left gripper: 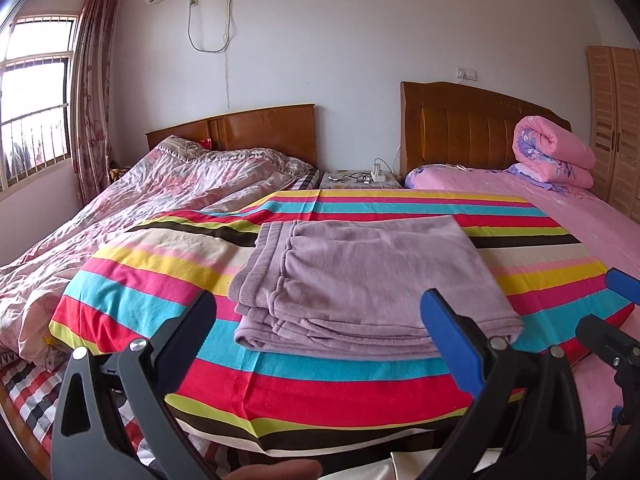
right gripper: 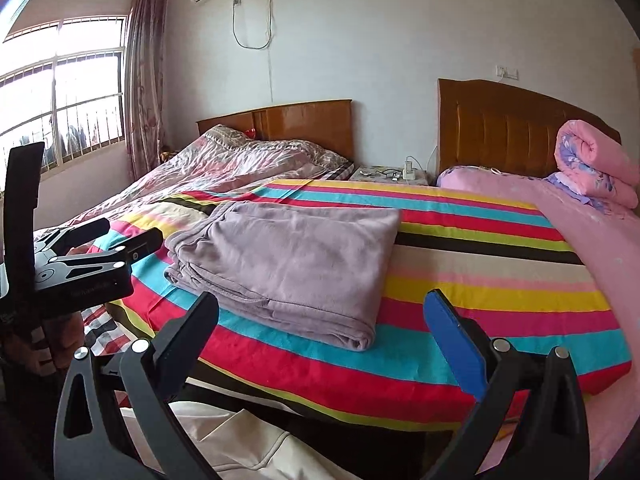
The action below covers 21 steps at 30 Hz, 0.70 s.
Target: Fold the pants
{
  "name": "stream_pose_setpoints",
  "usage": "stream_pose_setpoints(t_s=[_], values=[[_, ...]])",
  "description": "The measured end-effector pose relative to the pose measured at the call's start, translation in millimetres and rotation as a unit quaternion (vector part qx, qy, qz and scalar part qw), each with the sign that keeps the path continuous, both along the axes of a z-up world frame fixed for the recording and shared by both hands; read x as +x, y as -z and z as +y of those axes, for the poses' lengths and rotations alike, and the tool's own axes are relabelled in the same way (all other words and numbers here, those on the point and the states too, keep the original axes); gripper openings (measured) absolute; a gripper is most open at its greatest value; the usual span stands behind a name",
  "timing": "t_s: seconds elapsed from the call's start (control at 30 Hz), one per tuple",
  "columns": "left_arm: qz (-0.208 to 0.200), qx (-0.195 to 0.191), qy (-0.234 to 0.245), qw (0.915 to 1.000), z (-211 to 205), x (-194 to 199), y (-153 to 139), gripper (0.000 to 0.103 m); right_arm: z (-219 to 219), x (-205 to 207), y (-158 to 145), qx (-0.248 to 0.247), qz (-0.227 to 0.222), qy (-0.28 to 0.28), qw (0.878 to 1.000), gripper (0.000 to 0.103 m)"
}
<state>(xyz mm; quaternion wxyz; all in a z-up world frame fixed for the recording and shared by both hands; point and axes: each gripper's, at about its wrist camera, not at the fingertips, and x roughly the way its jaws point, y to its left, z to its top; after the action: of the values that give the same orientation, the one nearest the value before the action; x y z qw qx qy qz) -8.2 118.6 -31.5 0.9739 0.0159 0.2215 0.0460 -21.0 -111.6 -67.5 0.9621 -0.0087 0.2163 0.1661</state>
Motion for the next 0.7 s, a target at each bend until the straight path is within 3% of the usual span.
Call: stream_pose_setpoints(t_s=[0.7], values=[[0.003,-0.002,-0.001,1.0000,-1.0,1.2,0.7,0.102,1.2,0.6,1.0,-0.001,0.002,0.000,1.000,0.099]])
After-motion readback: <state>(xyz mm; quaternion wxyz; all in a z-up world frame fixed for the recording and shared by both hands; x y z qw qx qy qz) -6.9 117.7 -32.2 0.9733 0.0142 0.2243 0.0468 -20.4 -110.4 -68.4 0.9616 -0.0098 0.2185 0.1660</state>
